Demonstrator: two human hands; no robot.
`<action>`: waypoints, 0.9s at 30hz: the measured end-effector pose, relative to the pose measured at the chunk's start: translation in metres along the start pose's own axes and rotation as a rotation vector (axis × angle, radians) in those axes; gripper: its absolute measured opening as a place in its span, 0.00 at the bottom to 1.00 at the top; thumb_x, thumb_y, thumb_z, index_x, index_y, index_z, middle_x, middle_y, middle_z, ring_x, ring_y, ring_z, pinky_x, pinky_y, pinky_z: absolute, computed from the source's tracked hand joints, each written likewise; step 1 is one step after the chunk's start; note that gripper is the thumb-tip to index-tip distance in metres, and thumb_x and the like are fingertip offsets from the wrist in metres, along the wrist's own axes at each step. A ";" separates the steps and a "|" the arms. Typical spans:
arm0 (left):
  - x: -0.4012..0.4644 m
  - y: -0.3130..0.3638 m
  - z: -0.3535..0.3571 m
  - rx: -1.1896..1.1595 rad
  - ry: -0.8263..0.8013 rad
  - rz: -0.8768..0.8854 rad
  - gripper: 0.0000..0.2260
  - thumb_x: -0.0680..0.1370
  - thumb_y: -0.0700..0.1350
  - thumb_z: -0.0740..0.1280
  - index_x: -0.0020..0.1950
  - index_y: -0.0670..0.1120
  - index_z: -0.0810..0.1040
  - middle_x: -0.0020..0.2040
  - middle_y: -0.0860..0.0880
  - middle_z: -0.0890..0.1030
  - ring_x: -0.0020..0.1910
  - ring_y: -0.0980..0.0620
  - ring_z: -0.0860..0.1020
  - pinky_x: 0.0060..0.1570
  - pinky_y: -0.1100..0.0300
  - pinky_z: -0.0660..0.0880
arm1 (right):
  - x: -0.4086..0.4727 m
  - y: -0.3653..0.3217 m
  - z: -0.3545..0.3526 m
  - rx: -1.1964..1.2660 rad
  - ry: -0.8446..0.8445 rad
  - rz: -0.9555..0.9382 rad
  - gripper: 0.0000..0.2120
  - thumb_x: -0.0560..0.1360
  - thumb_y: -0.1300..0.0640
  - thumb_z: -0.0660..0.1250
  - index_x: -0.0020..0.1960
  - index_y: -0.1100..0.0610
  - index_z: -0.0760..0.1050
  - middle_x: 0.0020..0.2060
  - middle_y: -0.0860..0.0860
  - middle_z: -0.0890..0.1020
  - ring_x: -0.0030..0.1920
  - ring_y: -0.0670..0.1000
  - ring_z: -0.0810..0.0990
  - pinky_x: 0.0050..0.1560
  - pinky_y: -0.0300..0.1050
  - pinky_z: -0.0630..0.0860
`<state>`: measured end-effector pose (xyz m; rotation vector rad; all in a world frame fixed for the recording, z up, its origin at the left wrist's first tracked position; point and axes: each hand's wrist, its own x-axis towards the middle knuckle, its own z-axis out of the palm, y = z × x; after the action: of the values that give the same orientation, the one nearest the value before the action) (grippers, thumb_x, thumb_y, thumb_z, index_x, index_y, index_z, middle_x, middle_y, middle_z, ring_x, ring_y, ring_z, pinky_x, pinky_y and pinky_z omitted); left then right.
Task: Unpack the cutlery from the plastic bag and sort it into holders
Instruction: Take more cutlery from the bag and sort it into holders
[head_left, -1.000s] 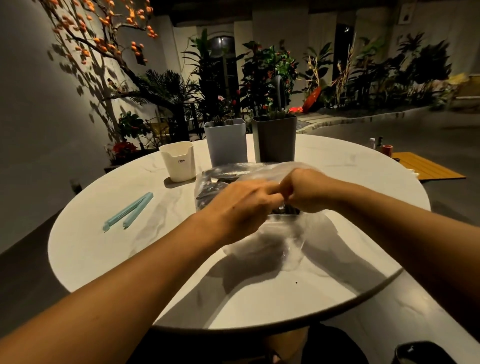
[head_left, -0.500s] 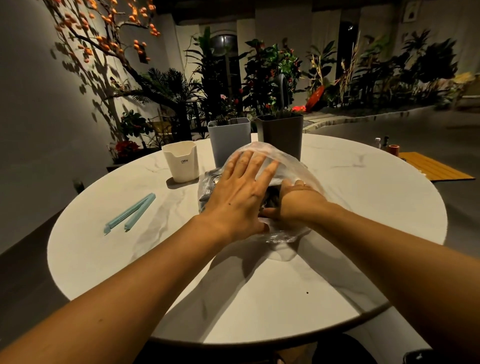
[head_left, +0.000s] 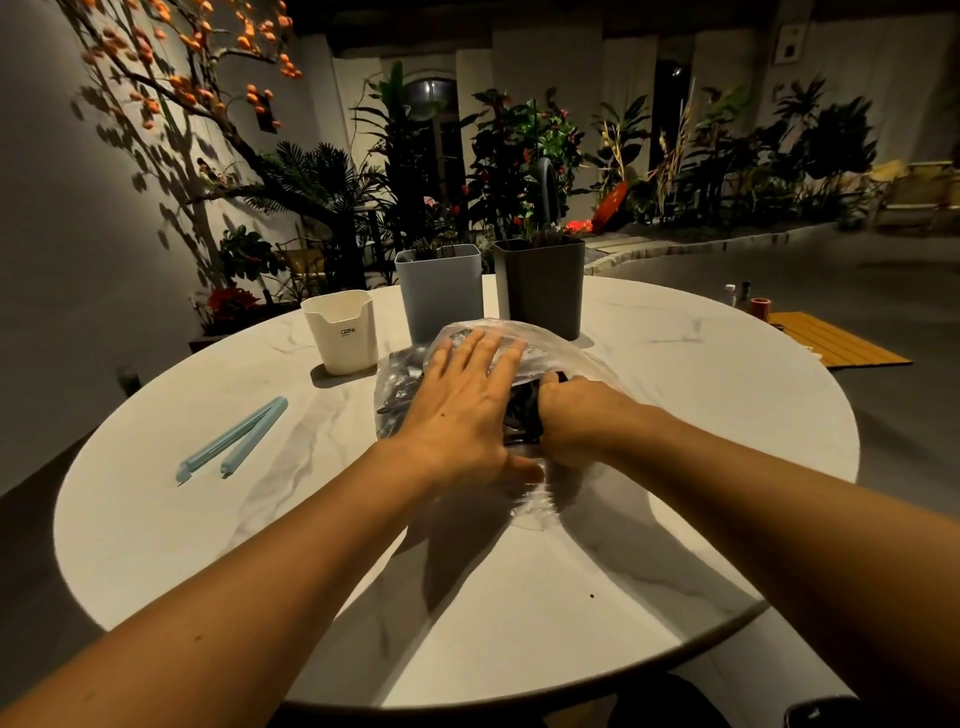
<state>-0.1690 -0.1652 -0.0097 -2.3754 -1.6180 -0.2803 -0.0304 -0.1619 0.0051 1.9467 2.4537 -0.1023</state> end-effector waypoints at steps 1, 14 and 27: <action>-0.001 0.000 0.000 0.000 -0.009 0.001 0.57 0.68 0.72 0.70 0.81 0.50 0.38 0.82 0.47 0.40 0.80 0.46 0.36 0.78 0.47 0.35 | -0.003 -0.001 -0.004 0.032 -0.004 -0.008 0.38 0.73 0.50 0.74 0.76 0.58 0.60 0.64 0.56 0.76 0.64 0.57 0.74 0.65 0.48 0.71; -0.015 -0.001 -0.001 -0.020 0.085 0.113 0.48 0.71 0.62 0.76 0.81 0.50 0.52 0.80 0.49 0.57 0.79 0.48 0.53 0.79 0.52 0.42 | -0.006 0.008 -0.005 1.267 -0.170 0.359 0.07 0.81 0.61 0.61 0.45 0.59 0.72 0.46 0.60 0.82 0.49 0.55 0.82 0.55 0.48 0.81; -0.022 0.010 -0.012 -0.020 -0.019 0.131 0.44 0.72 0.64 0.73 0.79 0.50 0.56 0.78 0.50 0.61 0.76 0.47 0.58 0.78 0.49 0.48 | -0.013 0.013 -0.006 1.295 -0.263 0.433 0.11 0.84 0.58 0.56 0.47 0.62 0.72 0.33 0.55 0.77 0.30 0.45 0.70 0.30 0.33 0.68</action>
<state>-0.1682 -0.1914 -0.0057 -2.4929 -1.4657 -0.2501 -0.0142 -0.1716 0.0109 2.4115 1.7456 -2.1642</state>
